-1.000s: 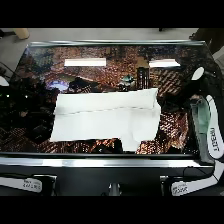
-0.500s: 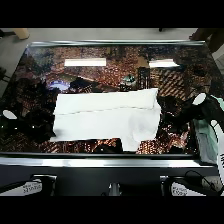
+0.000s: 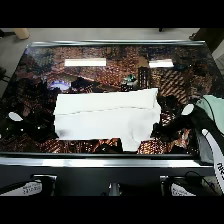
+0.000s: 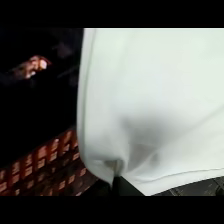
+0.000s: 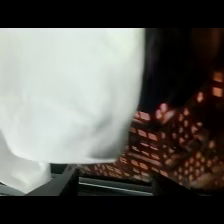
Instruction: Fold the shirts.
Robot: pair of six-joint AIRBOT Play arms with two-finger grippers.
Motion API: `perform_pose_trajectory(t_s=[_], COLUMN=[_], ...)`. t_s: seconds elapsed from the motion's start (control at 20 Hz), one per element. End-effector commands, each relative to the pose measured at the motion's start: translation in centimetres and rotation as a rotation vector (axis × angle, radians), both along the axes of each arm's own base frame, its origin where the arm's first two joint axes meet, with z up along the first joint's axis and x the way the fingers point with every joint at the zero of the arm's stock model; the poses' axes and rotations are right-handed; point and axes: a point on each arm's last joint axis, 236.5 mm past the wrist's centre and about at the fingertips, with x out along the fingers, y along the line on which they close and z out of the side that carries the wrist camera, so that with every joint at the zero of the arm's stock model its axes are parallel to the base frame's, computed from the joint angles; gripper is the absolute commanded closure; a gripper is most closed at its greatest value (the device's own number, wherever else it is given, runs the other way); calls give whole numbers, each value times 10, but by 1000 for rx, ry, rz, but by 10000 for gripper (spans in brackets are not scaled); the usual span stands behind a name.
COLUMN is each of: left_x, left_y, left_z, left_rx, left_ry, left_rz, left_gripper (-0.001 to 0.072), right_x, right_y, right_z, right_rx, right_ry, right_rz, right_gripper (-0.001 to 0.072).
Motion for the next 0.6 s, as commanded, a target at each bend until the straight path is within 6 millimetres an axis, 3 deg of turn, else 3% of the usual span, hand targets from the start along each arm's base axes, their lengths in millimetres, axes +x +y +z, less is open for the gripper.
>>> perform_pose_trajectory(t_s=[0.0, 0.05, 0.15, 0.25, 0.35, 0.4, 0.55], left_x=[3, 3, 4, 6, 18, 33, 93], left_y=[0, 0, 1, 2, 6, 8, 20], left_z=[2, 2, 1, 1, 11, 26, 99], left_rx=[7, 7, 10, 15, 25, 35, 76], left_ry=[-14, -14, -18, -27, -72, -139, -369], left_rz=[3, 3, 5, 8, -5, -22, -10], left_gripper=[683, 683, 683, 683, 684, 684, 688], right_x=[14, 15, 11, 10, 21, 32, 103], right_y=[24, 28, 30, 31, 31, 29, 5], right_z=[-14, -15, -21, -20, -7, 10, 83], right_rx=[53, 68, 71, 74, 84, 76, -20], right_ry=[-84, -88, -71, -61, -118, -165, -400], right_rz=[-87, -111, -138, -152, -125, -94, -65], right_gripper=[226, 232, 373, 696, 694, 694, 694])
